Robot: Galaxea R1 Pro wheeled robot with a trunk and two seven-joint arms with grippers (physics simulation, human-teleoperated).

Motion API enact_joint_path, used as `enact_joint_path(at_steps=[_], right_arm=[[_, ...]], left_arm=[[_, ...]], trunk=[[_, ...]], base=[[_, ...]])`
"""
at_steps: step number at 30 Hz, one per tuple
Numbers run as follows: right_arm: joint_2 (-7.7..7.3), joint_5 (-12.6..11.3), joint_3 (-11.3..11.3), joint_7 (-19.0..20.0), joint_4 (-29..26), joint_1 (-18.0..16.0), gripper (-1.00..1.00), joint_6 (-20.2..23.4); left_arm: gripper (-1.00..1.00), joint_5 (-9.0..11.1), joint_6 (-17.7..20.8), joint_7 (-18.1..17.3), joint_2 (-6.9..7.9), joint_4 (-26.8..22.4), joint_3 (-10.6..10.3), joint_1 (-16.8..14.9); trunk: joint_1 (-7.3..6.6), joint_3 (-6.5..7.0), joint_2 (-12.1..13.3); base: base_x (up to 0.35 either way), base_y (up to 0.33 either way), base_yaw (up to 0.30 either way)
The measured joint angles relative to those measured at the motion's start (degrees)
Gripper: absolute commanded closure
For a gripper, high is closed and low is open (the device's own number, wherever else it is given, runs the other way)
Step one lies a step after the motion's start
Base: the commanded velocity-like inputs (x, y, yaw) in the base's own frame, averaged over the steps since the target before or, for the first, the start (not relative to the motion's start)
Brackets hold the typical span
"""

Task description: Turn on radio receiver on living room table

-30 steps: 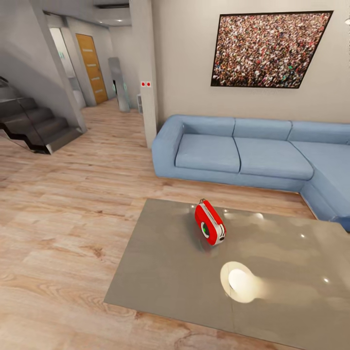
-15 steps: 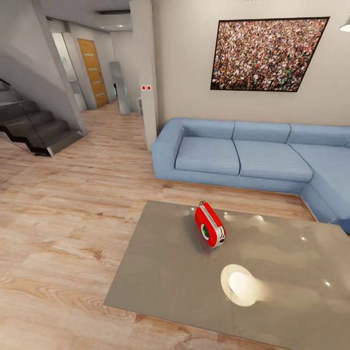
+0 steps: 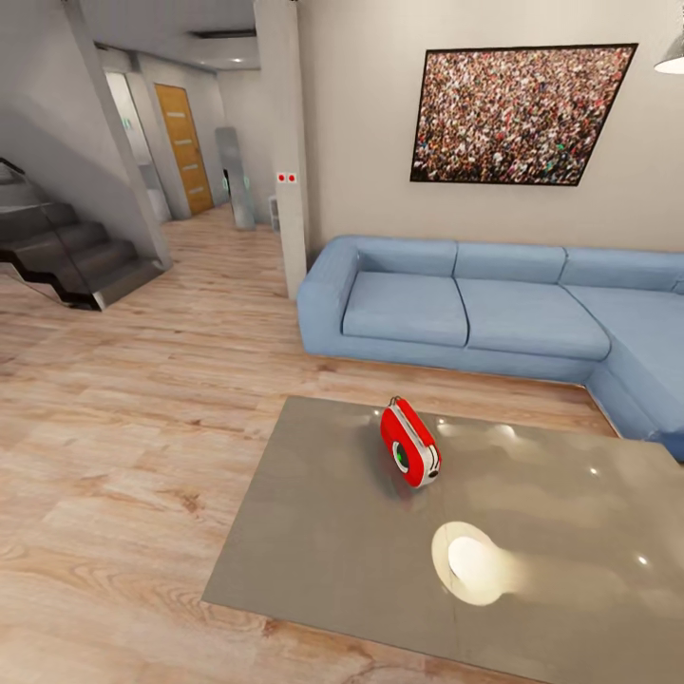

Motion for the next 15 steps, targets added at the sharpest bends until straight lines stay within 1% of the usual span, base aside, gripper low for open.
enact_joint_path(at_steps=[3,8,11,15], right_arm=[[-0.02,0.04,-0.01,0.01,0.03,0.00,-1.00,-0.01],[0.04,0.05,-0.01,0.02,-0.01,0.00,-1.00,-0.08],[0.05,0.05,-0.01,0.02,-0.01,0.00,-1.00,-0.23],[0.06,0.05,-0.01,0.02,-0.02,0.00,-1.00,-0.44]], left_arm=[[1.00,-0.22,-0.23,0.00,-0.02,-0.02,-0.05,1.61],[1.00,-0.33,-0.32,0.00,0.02,0.01,-0.08,3.01],[1.00,-0.34,-0.42,0.00,0.40,-0.04,-0.08,4.32],[1.00,-0.52,-0.52,0.00,0.48,-0.06,-0.09,4.48]], trunk=[[0.00,0.17,0.00],[0.00,0.44,0.00],[0.00,0.61,0.00],[0.00,0.83,0.00]], base=[[0.000,0.000,0.000],[0.000,0.000,0.000],[0.000,0.000,0.000],[0.000,0.000,0.000]])
